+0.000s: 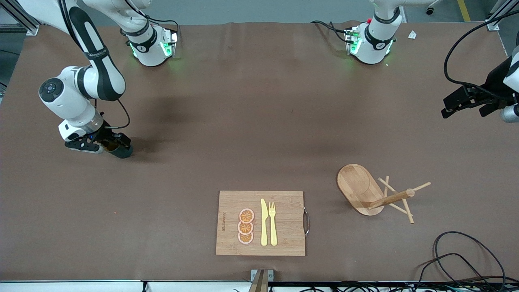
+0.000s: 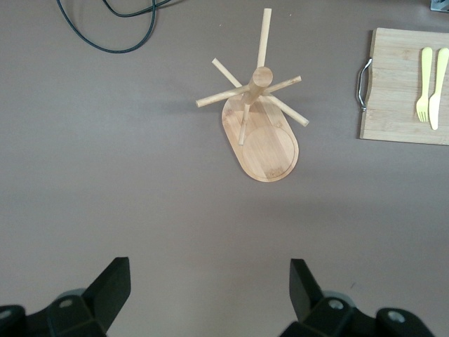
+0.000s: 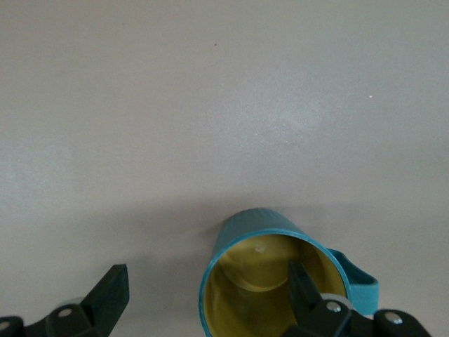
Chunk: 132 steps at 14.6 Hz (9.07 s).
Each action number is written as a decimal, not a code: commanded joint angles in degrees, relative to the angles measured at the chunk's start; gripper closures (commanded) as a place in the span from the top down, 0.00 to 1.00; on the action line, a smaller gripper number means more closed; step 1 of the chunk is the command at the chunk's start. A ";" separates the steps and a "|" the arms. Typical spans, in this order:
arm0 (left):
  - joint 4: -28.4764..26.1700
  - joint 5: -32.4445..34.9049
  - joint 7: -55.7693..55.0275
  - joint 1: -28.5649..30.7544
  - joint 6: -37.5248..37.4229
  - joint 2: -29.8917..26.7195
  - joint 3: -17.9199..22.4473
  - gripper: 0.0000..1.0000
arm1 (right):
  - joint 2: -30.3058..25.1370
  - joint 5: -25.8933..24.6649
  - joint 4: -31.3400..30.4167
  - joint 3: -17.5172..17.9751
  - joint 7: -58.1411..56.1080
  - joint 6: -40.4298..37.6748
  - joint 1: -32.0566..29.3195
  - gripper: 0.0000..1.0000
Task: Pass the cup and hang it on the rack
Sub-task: 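Lower the right gripper over the teal mug rim, then close the right gripper on the teal mug rim, then carry the teal mug with the right gripper toward the table middle, then lower the teal mug onto the table with the right gripper, then open the right gripper and withdraw while the left gripper approaches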
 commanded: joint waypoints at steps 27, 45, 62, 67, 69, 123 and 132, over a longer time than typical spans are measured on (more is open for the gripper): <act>-0.08 0.94 0.70 0.02 -0.84 -0.36 -0.21 1.00 | -1.09 0.98 0.57 0.62 4.93 -12.25 1.72 0.52; -0.08 0.94 0.52 0.20 -1.01 -0.36 -0.12 1.00 | -3.80 0.89 2.77 0.89 4.05 -19.63 5.31 0.00; -0.08 0.94 0.61 0.20 -1.01 -0.27 0.15 1.00 | 14.79 -0.59 40.88 1.50 41.94 -31.48 50.32 0.00; -0.17 0.94 0.61 0.29 -1.10 -0.27 0.15 1.00 | 23.51 -2.79 53.74 1.50 41.32 -37.47 52.17 0.00; -0.17 0.94 0.70 0.37 -1.01 -0.18 0.15 1.00 | 25.00 -4.12 54.45 1.50 41.06 -37.39 54.27 0.00; -0.08 1.29 -0.01 -0.42 -3.04 0.35 -0.29 1.00 | 30.03 -1.84 60.15 1.41 51.52 -40.87 53.76 0.68; -0.08 0.94 -3.25 -0.33 -3.56 0.00 -0.38 1.00 | 17.21 -1.31 60.52 1.06 49.15 -56.88 45.78 0.88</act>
